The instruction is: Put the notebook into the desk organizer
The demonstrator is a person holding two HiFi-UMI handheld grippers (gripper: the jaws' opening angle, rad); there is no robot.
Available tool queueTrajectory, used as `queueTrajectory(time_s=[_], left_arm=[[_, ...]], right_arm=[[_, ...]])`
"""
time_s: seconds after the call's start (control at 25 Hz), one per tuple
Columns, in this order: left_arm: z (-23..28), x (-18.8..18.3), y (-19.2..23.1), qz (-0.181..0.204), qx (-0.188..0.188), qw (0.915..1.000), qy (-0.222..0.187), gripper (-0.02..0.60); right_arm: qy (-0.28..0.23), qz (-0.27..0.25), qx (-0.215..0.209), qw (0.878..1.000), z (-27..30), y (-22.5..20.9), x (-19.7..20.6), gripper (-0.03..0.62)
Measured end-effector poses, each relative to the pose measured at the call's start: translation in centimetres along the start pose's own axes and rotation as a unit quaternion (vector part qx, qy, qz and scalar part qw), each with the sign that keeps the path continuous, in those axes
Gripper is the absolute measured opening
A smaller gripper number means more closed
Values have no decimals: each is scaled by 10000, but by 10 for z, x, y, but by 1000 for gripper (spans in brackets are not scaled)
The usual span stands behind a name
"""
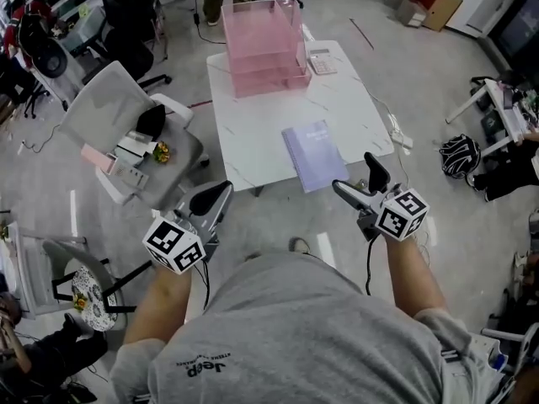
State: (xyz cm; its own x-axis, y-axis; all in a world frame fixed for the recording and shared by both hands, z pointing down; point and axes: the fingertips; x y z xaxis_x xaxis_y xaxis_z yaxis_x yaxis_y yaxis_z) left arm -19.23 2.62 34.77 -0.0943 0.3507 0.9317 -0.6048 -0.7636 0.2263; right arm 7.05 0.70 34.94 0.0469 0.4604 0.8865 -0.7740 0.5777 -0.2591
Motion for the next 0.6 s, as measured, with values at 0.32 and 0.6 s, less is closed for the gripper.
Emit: queueTrajectory(time_s=[0.32, 0.6], left_arm=[[79, -14, 34, -202, -210, 9995, 118, 58], [132, -31, 53, -410, -465, 9979, 174, 58]], right_arm=[[209, 170, -350, 9990, 43, -84, -8, 525], [388, 288, -663, 9966, 75, -146, -7, 525]])
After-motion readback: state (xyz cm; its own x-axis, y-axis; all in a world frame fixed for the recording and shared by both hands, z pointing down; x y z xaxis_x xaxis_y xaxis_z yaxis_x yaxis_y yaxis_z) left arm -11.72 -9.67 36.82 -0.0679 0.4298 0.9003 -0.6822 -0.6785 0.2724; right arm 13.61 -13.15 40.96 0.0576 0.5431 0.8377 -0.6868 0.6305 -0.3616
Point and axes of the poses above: the fingertips, and each gripper's own axes: z forward along the fingers, y to its left, x out of its underside, and after that the axes turned 14 degrees about y, right-handed
